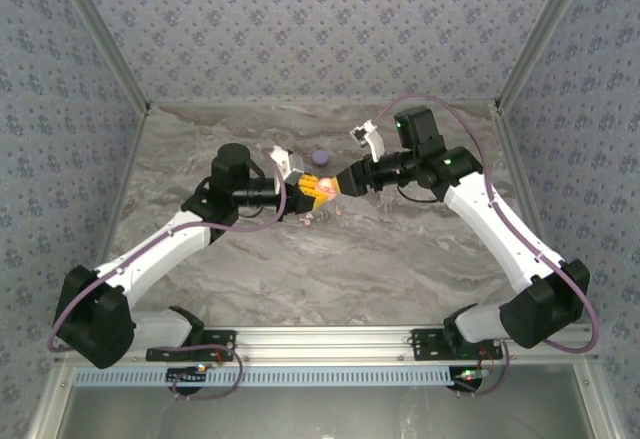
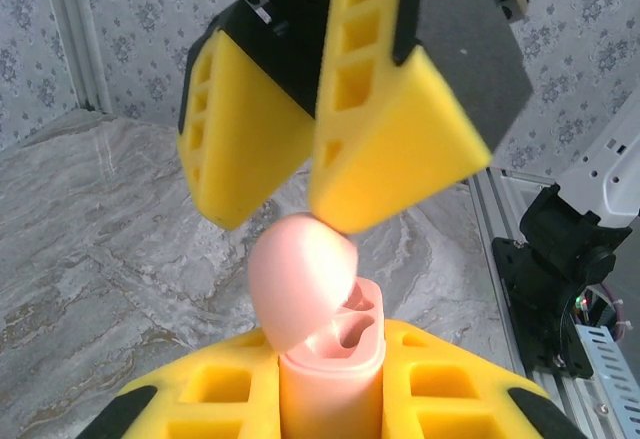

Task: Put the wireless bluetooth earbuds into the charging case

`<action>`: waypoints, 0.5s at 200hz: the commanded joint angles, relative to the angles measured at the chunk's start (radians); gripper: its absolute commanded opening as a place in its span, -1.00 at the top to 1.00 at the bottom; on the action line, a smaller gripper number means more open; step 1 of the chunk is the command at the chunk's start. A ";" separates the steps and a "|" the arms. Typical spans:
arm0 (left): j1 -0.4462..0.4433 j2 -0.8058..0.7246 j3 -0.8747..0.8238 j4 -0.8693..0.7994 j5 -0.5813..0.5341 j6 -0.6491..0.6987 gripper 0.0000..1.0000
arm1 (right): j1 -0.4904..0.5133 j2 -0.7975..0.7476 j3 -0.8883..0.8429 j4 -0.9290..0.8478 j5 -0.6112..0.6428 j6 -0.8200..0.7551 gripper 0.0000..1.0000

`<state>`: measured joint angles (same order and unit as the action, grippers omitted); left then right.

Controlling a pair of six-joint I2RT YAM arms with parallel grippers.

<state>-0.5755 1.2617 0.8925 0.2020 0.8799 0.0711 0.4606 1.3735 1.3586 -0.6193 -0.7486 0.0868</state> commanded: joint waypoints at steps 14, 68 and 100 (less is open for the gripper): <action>-0.019 -0.048 0.008 0.050 0.074 0.033 0.83 | -0.011 0.027 0.019 0.000 0.078 0.025 -0.11; -0.020 -0.041 0.005 0.051 0.066 0.031 0.83 | -0.014 0.032 0.022 -0.005 0.099 0.033 -0.12; -0.020 -0.041 0.003 0.065 0.067 0.025 0.83 | -0.014 0.041 0.027 -0.008 0.083 0.033 -0.13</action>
<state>-0.5835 1.2564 0.8906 0.1928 0.8970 0.0719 0.4492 1.3922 1.3624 -0.6102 -0.6868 0.1085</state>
